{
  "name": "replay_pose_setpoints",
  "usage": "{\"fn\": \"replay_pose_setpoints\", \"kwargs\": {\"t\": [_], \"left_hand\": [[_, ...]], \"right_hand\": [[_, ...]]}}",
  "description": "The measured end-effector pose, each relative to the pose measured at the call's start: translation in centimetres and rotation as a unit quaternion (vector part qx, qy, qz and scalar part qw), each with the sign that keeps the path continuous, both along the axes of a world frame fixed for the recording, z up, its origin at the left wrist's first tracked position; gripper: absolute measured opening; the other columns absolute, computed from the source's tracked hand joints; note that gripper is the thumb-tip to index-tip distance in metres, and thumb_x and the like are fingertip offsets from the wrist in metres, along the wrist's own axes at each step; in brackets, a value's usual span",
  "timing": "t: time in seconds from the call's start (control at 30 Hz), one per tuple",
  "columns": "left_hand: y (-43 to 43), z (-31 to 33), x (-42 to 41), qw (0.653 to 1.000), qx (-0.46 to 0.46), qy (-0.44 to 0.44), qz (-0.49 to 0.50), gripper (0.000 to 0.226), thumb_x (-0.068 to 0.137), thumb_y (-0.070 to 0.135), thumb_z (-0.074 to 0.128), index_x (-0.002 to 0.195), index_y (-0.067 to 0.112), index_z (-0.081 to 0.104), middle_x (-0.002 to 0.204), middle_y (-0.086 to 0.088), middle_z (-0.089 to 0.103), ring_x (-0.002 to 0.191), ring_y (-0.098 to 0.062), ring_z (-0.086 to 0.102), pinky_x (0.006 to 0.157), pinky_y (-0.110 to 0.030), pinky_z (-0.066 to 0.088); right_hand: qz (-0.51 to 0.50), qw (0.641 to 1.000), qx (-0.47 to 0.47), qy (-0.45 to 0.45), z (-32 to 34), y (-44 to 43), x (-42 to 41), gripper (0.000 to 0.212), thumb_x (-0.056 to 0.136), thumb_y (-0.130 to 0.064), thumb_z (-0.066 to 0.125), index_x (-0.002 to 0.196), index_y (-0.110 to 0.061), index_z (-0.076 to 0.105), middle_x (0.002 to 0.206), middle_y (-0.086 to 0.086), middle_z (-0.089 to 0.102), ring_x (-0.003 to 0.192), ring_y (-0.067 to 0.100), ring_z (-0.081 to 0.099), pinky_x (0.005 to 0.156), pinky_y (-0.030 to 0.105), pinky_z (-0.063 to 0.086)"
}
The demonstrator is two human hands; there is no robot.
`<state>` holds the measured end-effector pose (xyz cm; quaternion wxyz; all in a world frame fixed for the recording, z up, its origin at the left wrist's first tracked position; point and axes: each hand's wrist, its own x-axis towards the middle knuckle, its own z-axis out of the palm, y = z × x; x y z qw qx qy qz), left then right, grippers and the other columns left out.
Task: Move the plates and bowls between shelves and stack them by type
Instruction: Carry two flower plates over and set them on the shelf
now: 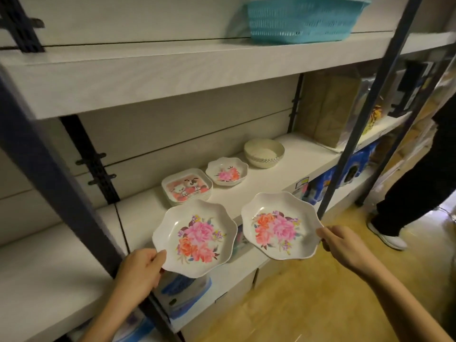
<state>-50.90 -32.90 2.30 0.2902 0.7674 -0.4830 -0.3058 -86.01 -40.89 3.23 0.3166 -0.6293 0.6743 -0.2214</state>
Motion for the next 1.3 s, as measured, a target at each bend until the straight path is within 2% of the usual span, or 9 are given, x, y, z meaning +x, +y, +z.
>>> {"fn": "replay_pose_setpoints", "kwargs": {"t": [0.2,0.57,0.73,0.87,0.93,1.07,1.13,1.2,1.3], "left_hand": [[-5.5,0.2,-1.7,0.999,0.001,-0.027,0.043,0.04,0.093,0.02,0.049,0.055,0.009,0.056,0.037,0.001,0.048,0.041,-0.014,0.045,0.05,-0.024,0.036],[-12.5,0.2,-3.8,0.979,0.0,-0.08,0.185,0.044,0.093,0.017,0.048,0.05,0.011,0.051,0.043,-0.004,0.048,0.044,-0.019,0.043,0.055,-0.027,0.036],[-14.1,-0.1,-5.7,0.961,-0.006,-0.089,0.261,0.043,0.094,0.019,0.047,0.051,0.013,0.048,0.044,-0.001,0.047,0.045,-0.019,0.045,0.054,-0.026,0.039],[-15.5,0.0,-7.5,0.942,-0.012,-0.082,0.325,0.039,0.093,0.017,0.048,0.055,0.012,0.049,0.047,-0.002,0.048,0.046,-0.016,0.046,0.053,-0.021,0.037],[-16.0,-0.2,-8.0,0.934,-0.008,-0.065,0.352,0.037,0.093,0.017,0.047,0.057,0.011,0.05,0.049,-0.002,0.05,0.047,-0.016,0.047,0.052,-0.019,0.037],[-16.8,-0.2,-8.8,0.919,-0.01,-0.03,0.393,0.033,0.093,0.017,0.048,0.061,0.009,0.051,0.053,-0.004,0.051,0.05,-0.016,0.048,0.052,-0.019,0.037],[-17.2,-0.1,-9.0,0.914,-0.015,-0.023,0.404,0.032,0.093,0.016,0.049,0.062,0.009,0.05,0.055,-0.004,0.051,0.05,-0.015,0.047,0.051,-0.017,0.036],[-17.4,0.0,-9.0,0.914,-0.012,-0.03,0.404,0.033,0.093,0.017,0.049,0.06,0.01,0.05,0.054,-0.003,0.051,0.049,-0.014,0.048,0.048,-0.015,0.036],[-17.4,-0.1,-8.9,0.919,-0.007,-0.06,0.388,0.039,0.093,0.016,0.048,0.055,0.012,0.049,0.049,-0.001,0.05,0.046,-0.015,0.048,0.051,-0.018,0.037]], "right_hand": [[0.032,0.999,0.017,-0.016,-0.6,-9.4,-0.8,0.04,0.095,-0.022,0.045,0.064,-0.002,0.06,0.054,0.002,0.046,0.055,0.017,0.043,0.06,0.033,0.035],[0.196,0.979,0.015,0.048,-2.2,-28.1,2.2,0.042,0.094,-0.02,0.041,0.053,-0.01,0.047,0.055,0.001,0.052,0.059,0.022,0.046,0.059,0.033,0.034],[0.301,0.95,0.006,0.083,-2.6,-34.7,5.3,0.041,0.096,-0.02,0.035,0.059,-0.008,0.046,0.074,0.014,0.056,0.072,0.028,0.049,0.064,0.032,0.032],[0.367,0.92,-0.006,0.136,-3.6,-38.2,7.8,0.045,0.099,-0.025,0.032,0.054,-0.023,0.035,0.093,0.022,0.063,0.09,0.035,0.057,0.07,0.027,0.029],[0.394,0.904,0.002,0.167,-3.9,-39.2,8.7,0.044,0.099,-0.032,0.025,0.062,-0.016,0.044,0.112,0.023,0.063,0.105,0.036,0.057,0.071,0.028,0.03],[0.417,0.888,0.036,0.19,-3.2,-39.6,9.9,0.073,0.076,-0.035,0.006,0.111,-0.001,0.06,0.125,0.023,0.057,0.114,0.033,0.055,0.086,0.033,0.044],[0.413,0.889,0.067,0.187,-3.3,-39.5,10.5,0.055,0.094,-0.029,0.013,0.085,-0.003,0.06,0.125,0.022,0.057,0.115,0.033,0.055,0.079,0.033,0.042],[0.41,0.891,0.084,0.178,-4.1,-39.9,11.0,0.044,0.1,-0.018,0.029,0.056,-0.017,0.036,0.118,0.025,0.059,0.109,0.034,0.057,0.071,0.029,0.034],[0.389,0.9,0.107,0.166,-4.8,-40.5,11.7,0.041,0.097,-0.017,0.037,0.056,-0.018,0.035,0.09,0.019,0.053,0.085,0.027,0.051,0.071,0.029,0.04]]}}
